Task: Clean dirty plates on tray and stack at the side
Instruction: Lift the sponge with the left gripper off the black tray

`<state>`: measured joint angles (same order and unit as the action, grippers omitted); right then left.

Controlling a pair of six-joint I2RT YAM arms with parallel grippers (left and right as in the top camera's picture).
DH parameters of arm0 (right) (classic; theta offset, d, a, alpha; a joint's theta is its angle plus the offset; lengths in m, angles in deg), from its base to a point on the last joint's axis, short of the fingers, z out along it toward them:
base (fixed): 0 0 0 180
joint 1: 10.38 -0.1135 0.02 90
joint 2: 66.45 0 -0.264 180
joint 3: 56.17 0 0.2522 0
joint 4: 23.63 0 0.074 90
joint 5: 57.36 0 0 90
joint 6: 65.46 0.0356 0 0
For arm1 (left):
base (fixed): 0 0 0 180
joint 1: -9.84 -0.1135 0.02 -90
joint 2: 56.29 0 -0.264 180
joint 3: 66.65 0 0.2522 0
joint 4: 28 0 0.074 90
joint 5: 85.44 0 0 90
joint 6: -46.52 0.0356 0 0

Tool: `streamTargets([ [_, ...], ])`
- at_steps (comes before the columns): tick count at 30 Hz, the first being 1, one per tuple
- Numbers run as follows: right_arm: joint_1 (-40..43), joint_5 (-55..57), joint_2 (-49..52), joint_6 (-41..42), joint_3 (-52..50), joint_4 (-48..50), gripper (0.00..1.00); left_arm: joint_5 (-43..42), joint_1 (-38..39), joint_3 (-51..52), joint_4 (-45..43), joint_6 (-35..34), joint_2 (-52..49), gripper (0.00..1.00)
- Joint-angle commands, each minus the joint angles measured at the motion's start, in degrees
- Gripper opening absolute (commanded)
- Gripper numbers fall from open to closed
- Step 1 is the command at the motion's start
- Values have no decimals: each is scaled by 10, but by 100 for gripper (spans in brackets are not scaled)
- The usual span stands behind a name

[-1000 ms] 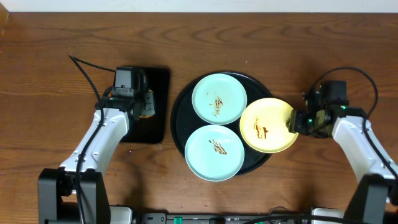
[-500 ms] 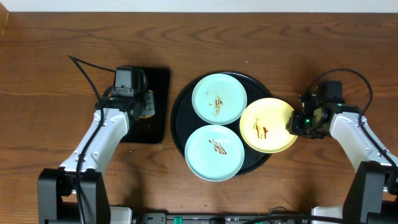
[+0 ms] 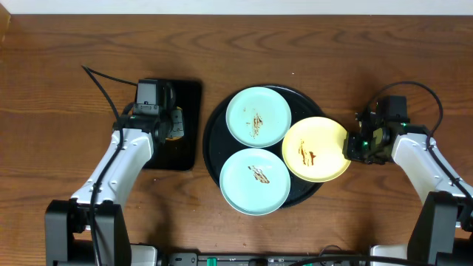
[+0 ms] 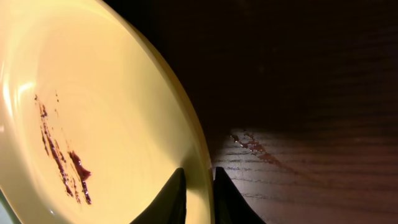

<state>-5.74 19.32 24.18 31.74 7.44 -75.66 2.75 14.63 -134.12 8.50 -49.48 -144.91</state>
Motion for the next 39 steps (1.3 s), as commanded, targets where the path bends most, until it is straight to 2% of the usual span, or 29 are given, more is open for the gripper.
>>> streamTargets([
  [1,3,-2,3,0,10,1,9,-6,2,-7,2,-3,3,8],
  [6,3,-2,3,0,10,1,1,-6,2,-7,2,-3,3,7],
  [22,3,-2,3,0,10,1,1,-6,2,-7,-20,-3,17,7],
  [34,3,-2,3,0,10,1,1,-5,2,-7,-79,0,133,8],
  [39,3,-2,3,0,10,1,1,-3,2,-7,-83,-1,146,7],
])
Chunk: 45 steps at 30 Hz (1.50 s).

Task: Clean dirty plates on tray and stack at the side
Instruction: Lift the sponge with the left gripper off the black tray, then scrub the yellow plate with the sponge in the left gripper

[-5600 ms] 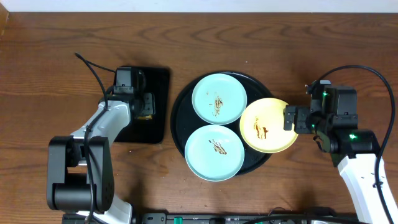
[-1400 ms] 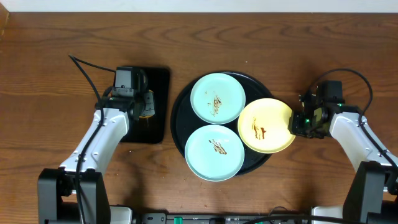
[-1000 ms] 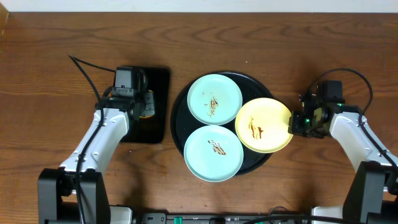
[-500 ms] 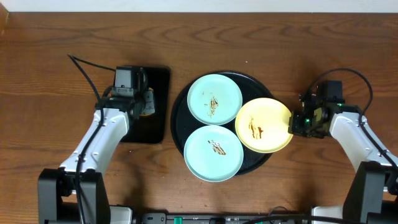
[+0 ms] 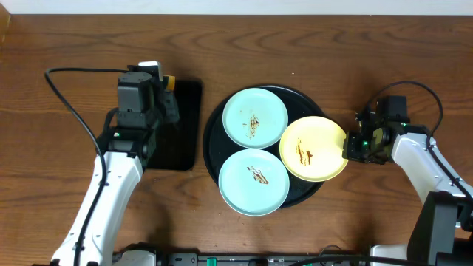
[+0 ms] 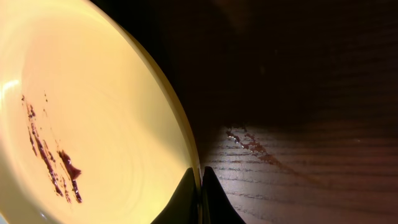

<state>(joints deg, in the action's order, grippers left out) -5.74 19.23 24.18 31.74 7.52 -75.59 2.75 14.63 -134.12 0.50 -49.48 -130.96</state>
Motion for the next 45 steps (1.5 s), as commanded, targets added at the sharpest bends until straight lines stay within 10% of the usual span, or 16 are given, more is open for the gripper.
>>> streamTargets([
  [1,3,-2,3,0,10,0,1,-3,2,-7,-3,-1,6,7],
  [32,3,-2,3,0,10,-2,1,-154,9,-116,195,-25,-135,7],
  [45,3,-2,3,0,10,-2,1,-192,218,-136,91,-57,-155,8],
])
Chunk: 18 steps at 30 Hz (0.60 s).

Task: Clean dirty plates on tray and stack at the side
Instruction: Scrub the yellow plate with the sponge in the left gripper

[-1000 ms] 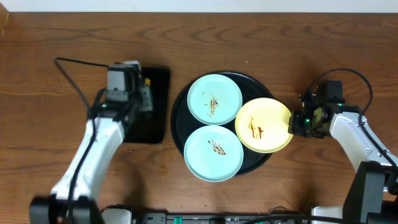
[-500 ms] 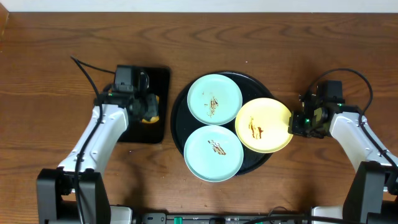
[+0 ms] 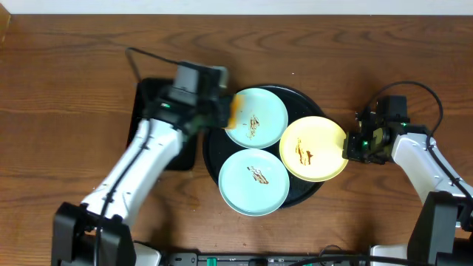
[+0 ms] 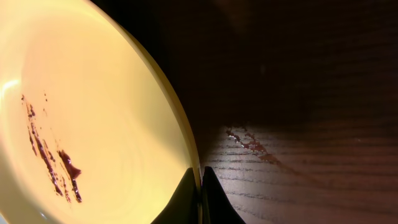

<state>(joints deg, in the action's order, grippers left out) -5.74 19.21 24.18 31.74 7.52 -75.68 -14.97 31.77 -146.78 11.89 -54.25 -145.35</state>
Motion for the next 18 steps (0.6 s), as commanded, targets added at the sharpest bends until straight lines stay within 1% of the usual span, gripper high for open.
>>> streamTargets([
  [1,3,-2,3,0,10,-1,1,-15,61,-10,-35,-10,-17,8],
  [3,3,-1,3,0,10,-1,1,-15,94,-10,-71,-27,-37,7],
  [7,3,-2,3,0,10,-1,1,-16,144,-10,-135,-87,-83,7],
  [10,3,-1,3,0,10,0,1,-32,178,-10,-177,-110,-118,8],
  [13,3,-1,3,0,10,0,1,-45,211,-10,-204,-110,-148,7],
  [18,3,-2,3,0,10,-1,1,-45,243,-10,-211,-110,-180,8],
])
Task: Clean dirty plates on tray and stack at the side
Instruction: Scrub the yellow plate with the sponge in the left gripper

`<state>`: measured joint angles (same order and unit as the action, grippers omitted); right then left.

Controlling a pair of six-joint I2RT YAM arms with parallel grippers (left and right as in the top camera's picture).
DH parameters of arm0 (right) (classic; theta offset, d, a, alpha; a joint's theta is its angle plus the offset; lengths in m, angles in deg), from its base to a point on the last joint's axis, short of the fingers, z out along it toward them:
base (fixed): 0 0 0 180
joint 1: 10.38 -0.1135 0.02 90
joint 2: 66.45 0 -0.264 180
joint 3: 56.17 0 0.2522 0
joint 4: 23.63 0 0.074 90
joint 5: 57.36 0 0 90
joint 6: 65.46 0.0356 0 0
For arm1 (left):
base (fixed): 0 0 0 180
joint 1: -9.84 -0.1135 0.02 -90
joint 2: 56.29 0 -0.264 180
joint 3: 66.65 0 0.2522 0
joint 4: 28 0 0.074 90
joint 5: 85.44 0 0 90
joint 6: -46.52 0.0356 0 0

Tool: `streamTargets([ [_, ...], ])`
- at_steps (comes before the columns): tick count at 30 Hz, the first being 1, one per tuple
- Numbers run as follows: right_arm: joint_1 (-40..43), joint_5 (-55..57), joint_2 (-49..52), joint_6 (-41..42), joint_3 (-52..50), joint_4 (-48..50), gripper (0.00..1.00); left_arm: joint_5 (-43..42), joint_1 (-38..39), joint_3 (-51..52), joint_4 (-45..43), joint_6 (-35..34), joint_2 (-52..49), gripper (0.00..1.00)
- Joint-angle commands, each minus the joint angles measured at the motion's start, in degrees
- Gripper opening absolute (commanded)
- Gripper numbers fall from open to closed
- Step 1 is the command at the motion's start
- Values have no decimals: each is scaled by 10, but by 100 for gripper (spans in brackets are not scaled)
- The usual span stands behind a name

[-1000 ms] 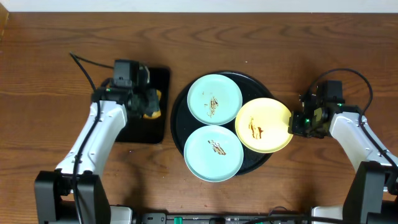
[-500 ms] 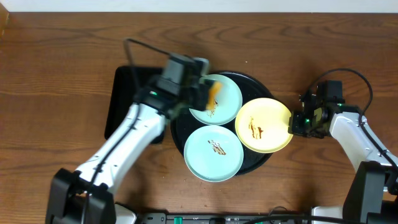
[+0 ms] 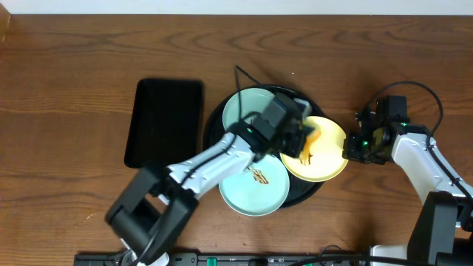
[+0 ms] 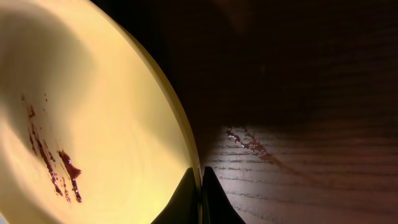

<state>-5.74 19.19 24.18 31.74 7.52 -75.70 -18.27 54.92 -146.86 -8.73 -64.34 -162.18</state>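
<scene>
A yellow plate [image 3: 327, 161] with brown smears lies at the right edge of the round black tray [image 3: 212, 144]. My right gripper [image 3: 349, 147] is shut on its right rim; in the wrist view its tips [image 4: 200, 186] pinch the yellow plate [image 4: 106, 118] edge. My left gripper [image 3: 306, 136] reaches across the tray and is shut on a yellow-orange sponge [image 3: 313, 139], which sits over the yellow plate's left part. Two teal plates, the far one [image 3: 241, 111] and the near one [image 3: 255, 186], also lie on the tray, both smeared. The left arm covers part of each.
A black rectangular mat [image 3: 164, 123] lies left of the tray with nothing on it. Bare wooden table [image 3: 384, 59] surrounds everything; a small wet-looking stain [image 4: 249, 144] marks the wood beside the yellow plate.
My left gripper has moved with the sponge from the tray's left edge by the far teal plate to over the yellow plate. A shadow now falls on the plate. The right gripper is unchanged.
My left gripper was down at the black mat on the sponge while the right jaws straddled the yellow plate's rim. Then the left held the sponge above the mat and the right was shut on the rim. The sponge then stood at the tray, now over the yellow plate.
</scene>
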Motion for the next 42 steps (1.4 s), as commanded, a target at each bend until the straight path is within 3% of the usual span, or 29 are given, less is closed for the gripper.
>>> streamTargets([
  [1,3,-1,3,0,10,-1,1,-12,17,-9,-5,-9,-18,8],
  [15,3,-1,3,0,10,-2,1,1,51,-9,-24,7,-70,7],
  [24,3,-1,3,0,10,-6,1,148,13,-10,-24,6,-73,7],
  [30,3,-1,3,0,10,-11,1,136,-20,-10,-17,-22,-73,8],
  [36,3,-1,3,0,10,-11,1,-14,-17,-10,-7,-13,-48,7],
  [42,3,-1,3,0,10,-11,2,-8,-16,-10,19,24,17,8],
])
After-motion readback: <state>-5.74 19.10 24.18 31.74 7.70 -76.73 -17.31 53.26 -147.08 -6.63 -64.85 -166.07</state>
